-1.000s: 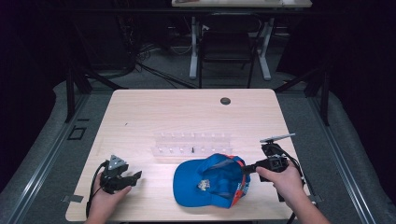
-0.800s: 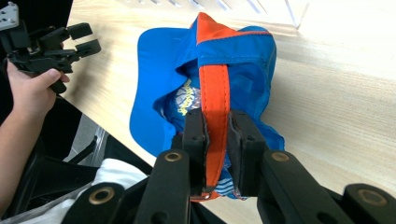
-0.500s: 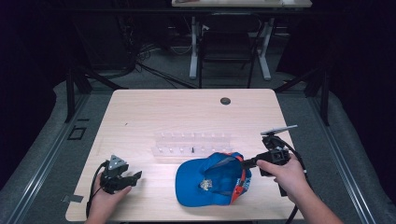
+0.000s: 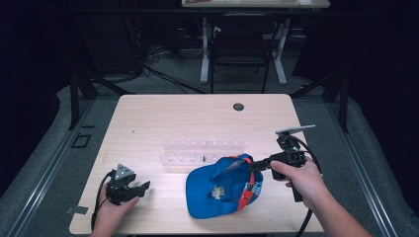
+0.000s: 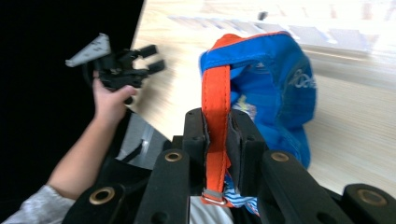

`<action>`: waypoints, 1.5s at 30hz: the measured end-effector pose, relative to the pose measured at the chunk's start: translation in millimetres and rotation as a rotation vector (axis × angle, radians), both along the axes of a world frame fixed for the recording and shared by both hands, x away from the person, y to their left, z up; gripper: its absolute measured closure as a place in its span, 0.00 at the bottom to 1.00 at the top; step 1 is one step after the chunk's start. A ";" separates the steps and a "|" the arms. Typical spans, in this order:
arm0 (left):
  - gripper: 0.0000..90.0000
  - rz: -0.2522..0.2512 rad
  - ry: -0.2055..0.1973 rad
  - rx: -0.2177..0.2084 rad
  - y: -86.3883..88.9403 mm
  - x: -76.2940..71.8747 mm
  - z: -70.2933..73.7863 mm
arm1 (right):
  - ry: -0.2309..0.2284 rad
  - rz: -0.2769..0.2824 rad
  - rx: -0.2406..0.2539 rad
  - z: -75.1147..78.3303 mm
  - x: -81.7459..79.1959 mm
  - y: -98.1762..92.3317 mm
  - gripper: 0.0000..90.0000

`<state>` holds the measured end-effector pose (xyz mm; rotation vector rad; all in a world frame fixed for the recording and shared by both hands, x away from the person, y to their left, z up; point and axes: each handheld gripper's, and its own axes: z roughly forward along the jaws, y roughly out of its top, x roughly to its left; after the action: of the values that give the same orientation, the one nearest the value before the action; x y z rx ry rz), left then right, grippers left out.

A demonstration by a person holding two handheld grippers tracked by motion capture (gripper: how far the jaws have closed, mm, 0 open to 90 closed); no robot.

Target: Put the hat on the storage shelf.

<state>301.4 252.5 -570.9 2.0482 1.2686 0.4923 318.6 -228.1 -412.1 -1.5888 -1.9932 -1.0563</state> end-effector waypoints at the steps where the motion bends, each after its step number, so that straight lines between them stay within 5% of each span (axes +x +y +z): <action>1: 0.40 0.000 0.000 0.000 0.0 0.0 0.0 | -0.001 0.002 0.015 2.1 0.0 0.8 0.87; 19: 0.40 -0.006 -0.001 0.005 -0.7 -0.4 0.3 | -0.059 0.040 0.160 37.7 0.8 12.9 0.87; 45: 0.40 -0.007 -0.002 0.005 -1.6 -0.1 0.2 | -0.144 -0.007 0.254 74.8 19.0 20.8 0.87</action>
<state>301.3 251.0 -570.7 2.0547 1.2598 0.4944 337.6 -207.3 -337.3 -1.4217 -1.8540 -1.4000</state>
